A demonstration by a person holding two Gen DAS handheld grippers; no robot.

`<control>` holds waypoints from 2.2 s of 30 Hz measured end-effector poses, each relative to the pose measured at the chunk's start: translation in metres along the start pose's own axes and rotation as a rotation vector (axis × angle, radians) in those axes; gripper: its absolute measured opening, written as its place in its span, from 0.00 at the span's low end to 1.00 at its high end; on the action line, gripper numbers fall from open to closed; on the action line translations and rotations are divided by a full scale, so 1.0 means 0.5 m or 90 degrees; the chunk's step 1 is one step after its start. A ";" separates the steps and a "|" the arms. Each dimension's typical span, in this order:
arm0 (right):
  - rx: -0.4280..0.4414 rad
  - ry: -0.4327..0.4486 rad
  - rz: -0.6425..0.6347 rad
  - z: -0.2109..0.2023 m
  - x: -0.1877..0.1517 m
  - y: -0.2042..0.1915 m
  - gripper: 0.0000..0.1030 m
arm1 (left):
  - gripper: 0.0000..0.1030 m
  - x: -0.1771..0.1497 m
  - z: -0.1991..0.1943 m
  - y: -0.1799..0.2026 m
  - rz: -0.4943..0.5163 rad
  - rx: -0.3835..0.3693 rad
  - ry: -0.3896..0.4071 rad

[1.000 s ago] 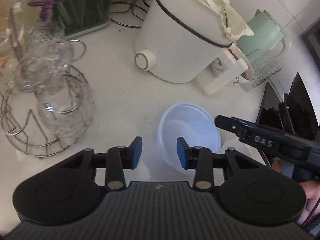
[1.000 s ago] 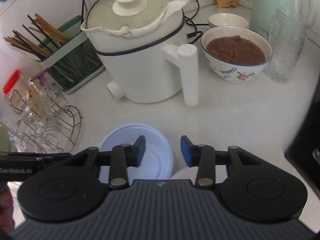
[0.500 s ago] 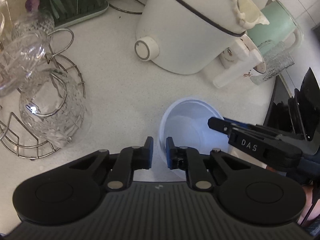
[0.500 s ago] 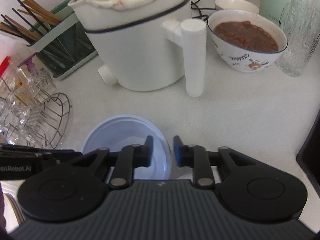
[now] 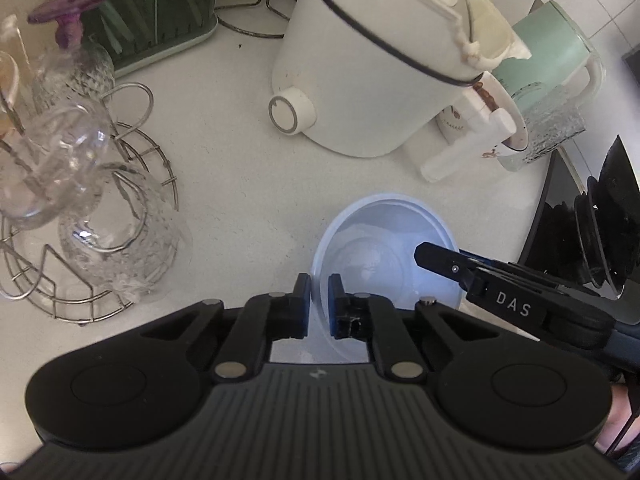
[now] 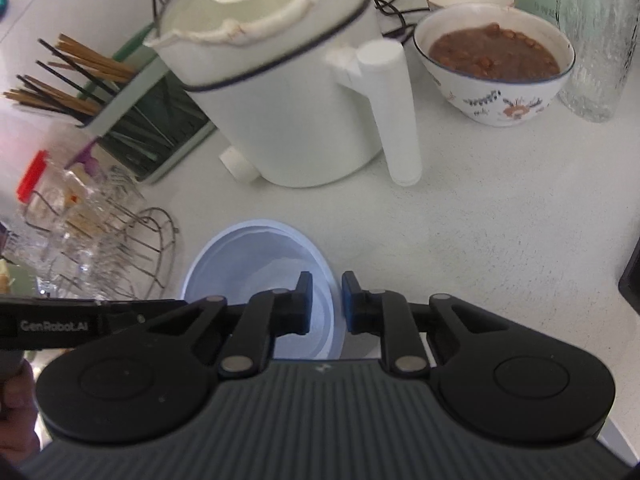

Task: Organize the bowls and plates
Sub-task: 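Lift the second bowl and carry it over the first bowl, then lower the second bowl into the first bowl and open both grippers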

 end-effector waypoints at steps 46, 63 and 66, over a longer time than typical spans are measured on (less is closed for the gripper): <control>0.132 -0.017 0.031 -0.214 -0.026 -0.088 0.18 | 0.10 -0.124 -0.343 -0.030 -0.140 -0.065 0.150; 0.187 -0.101 -0.099 -0.172 -0.082 -0.208 0.18 | 0.11 -0.229 -0.406 -0.129 -0.262 0.000 0.206; 0.201 -0.142 -0.089 -0.152 -0.106 -0.211 0.18 | 0.11 -0.260 -0.396 -0.148 -0.284 0.031 0.205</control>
Point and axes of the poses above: each gripper's, at about its wrist camera, not at the fingertips, and z roughly the way its jaws point, y to its right, x to its top, the point moved 3 cm from there along z, roughly the way its jaws point, and after that the axes turned 8 degrees about y, right-handed, at the moved point
